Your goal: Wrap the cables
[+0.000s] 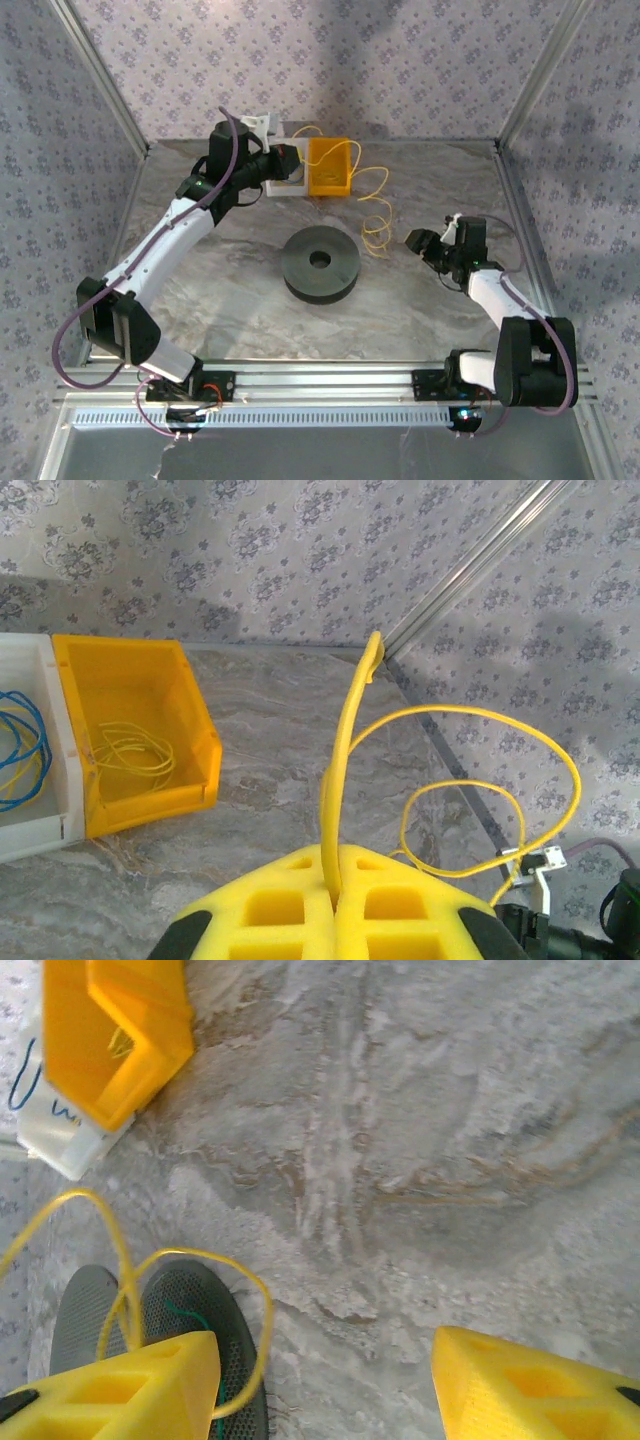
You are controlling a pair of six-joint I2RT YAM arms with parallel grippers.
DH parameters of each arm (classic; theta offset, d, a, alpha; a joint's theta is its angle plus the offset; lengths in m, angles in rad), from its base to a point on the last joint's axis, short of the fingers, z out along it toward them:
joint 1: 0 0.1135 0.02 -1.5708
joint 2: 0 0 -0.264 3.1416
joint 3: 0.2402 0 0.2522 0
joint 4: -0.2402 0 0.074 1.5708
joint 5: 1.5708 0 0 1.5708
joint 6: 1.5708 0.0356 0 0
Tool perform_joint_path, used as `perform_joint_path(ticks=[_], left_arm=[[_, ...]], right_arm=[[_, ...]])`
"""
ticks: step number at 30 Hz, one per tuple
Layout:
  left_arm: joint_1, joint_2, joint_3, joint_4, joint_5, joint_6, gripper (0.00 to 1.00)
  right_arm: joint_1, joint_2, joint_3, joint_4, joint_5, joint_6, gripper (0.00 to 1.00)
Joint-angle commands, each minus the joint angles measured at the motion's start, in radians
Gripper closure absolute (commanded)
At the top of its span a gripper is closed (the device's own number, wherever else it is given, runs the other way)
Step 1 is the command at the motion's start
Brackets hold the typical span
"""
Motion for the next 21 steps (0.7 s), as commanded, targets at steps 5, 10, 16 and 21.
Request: perform_joint_path(ticks=[5,10,16,21], left_arm=[[-0.011,0.025,-0.032,0.074,0.009,-0.036,1.0],[-0.014,0.041,-0.043,0.097,0.009,-0.049,1.0],[-0.018,0.06,-0.05,0.121,0.013,-0.067,1.0],[-0.02,0.063,-0.054,0.123,0.013,-0.071,1.0]], right_arm=[[0.006,0.04,-0.071,0.136,-0.034,0.144,0.42],[0.04,0.082,-0.091,0.218,-0.047,0.212,0.42],[0.084,0.153,-0.102,0.299,-0.024,0.265,0.43],[0.099,0.181,-0.112,0.317,0.009,0.287,0.46]])
